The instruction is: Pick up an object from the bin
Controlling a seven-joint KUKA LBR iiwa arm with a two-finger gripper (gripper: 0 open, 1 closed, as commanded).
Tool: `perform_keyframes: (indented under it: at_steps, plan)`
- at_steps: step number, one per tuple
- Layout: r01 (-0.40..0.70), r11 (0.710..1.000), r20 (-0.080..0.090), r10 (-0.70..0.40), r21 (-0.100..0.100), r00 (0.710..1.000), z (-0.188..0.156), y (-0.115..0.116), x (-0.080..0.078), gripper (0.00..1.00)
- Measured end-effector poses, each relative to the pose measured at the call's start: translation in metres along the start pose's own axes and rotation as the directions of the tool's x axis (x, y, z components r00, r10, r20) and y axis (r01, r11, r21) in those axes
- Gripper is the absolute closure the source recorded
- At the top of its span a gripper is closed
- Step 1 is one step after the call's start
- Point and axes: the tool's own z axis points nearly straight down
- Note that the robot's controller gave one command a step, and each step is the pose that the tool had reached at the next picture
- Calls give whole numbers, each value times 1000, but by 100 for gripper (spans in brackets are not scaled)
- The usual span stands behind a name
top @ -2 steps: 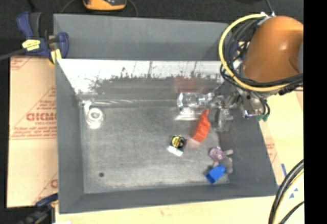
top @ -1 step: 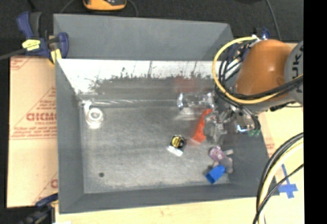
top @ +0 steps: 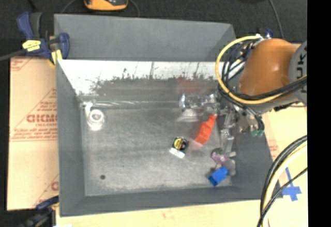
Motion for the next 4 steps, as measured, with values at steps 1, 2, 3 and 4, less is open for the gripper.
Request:
perform_keyframes:
  at_steps: [1, 2, 3, 4]
  plan:
    - [313, 950, 5, -313, 2, 950, 49, 7, -54, 0]
    - [486, 874, 0, -486, -1, 874, 81, 3, -59, 0]
    - [408, 913, 0, -408, -17, 913, 73, -5, -58, 0]
    - [427, 904, 0, -427, -19, 904, 74, -5, -59, 0]
